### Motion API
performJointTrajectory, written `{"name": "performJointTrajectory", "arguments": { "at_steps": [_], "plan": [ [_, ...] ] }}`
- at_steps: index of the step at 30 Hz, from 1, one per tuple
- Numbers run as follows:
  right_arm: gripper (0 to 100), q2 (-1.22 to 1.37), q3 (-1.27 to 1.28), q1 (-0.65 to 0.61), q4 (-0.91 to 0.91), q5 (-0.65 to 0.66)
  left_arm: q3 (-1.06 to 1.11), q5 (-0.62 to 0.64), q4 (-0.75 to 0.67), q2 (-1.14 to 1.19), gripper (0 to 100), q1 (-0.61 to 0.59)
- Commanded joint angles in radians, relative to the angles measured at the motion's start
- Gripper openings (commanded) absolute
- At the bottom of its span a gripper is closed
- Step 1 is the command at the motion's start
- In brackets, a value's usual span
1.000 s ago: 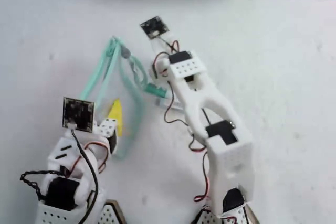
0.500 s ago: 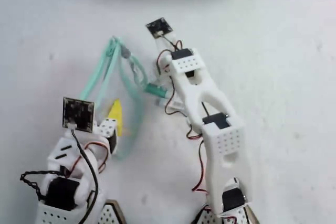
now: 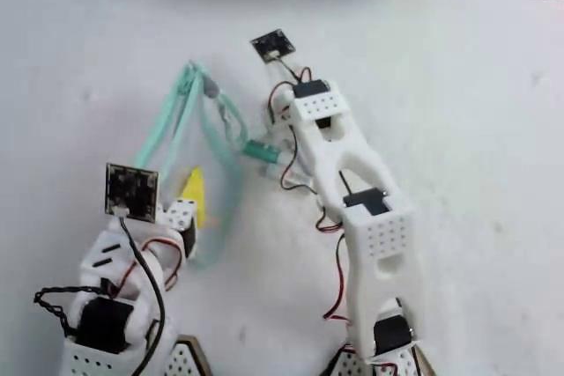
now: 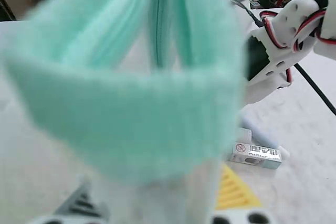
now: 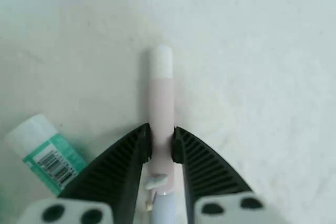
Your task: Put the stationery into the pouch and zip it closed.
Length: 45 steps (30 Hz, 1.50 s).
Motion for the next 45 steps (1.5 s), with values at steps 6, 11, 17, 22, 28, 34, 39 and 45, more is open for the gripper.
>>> {"name": "performJointTrajectory", "arguments": {
  "at_steps": [6, 11, 17, 22, 28, 34, 39, 45],
  "plan": [
    [1.6, -0.008, -0.003, 0.036, 0.005, 0.009, -0.008, -0.012, -0.028, -0.008, 9, -0.01],
    [1.6, -0.008, -0.003, 0.053, 0.005, 0.009, -0.008, -0.012, -0.028, -0.008, 9, -0.01],
    [1.6, -0.008, -0.003, 0.05, 0.005, 0.009, -0.006, -0.012, -0.028, -0.008, 9, -0.01],
    [1.6, -0.008, -0.003, 0.048, 0.005, 0.009, -0.006, -0.012, -0.028, -0.008, 9, -0.01],
    [1.8, -0.008, -0.003, 0.048, 0.005, 0.009, -0.008, -0.014, -0.028, -0.008, 9, -0.01],
    [1.8, -0.008, -0.003, 0.048, 0.005, 0.009, -0.008, -0.014, -0.028, -0.008, 9, -0.01],
    [1.9, -0.01, -0.003, 0.05, 0.007, 0.008, -0.008, -0.014, -0.028, -0.008, 9, -0.01],
    [1.9, -0.013, -0.009, 0.05, 0.033, 0.006, -0.008, -0.015, -0.028, -0.008, 9, -0.01]
  ]
}}
